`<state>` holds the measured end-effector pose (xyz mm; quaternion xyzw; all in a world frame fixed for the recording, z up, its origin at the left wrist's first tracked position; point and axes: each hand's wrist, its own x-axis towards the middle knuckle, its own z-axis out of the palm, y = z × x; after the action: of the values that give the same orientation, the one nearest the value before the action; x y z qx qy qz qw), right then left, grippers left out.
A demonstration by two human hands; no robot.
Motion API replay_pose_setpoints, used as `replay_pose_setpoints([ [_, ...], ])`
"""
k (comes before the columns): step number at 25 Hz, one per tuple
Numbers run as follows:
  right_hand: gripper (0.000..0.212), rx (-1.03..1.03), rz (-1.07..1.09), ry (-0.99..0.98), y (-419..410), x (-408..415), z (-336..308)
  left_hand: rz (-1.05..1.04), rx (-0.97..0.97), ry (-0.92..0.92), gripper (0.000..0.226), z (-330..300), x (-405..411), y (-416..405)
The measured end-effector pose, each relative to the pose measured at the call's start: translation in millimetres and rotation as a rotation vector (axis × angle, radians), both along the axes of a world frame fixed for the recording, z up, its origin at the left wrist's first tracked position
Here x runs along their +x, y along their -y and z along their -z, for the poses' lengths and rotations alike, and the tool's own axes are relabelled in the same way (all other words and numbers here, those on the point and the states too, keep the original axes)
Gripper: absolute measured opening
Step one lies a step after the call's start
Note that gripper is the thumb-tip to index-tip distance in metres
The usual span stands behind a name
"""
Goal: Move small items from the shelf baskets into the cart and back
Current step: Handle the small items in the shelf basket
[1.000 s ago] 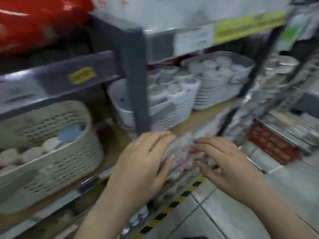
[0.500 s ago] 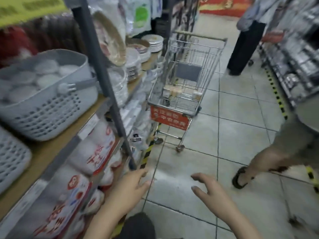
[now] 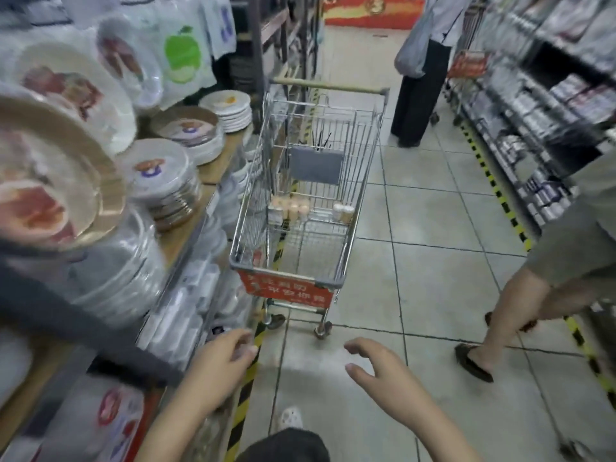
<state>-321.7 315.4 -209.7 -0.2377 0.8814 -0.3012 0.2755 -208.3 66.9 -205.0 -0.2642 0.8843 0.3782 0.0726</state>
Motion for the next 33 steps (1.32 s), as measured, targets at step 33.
replay_pose_setpoints([
  [33, 0.045, 0.215, 0.699, 0.41, 267.2, -573.0, 282.9, 0.199, 0.3, 0.367, 0.028, 293.3, -640.2, 183.0],
])
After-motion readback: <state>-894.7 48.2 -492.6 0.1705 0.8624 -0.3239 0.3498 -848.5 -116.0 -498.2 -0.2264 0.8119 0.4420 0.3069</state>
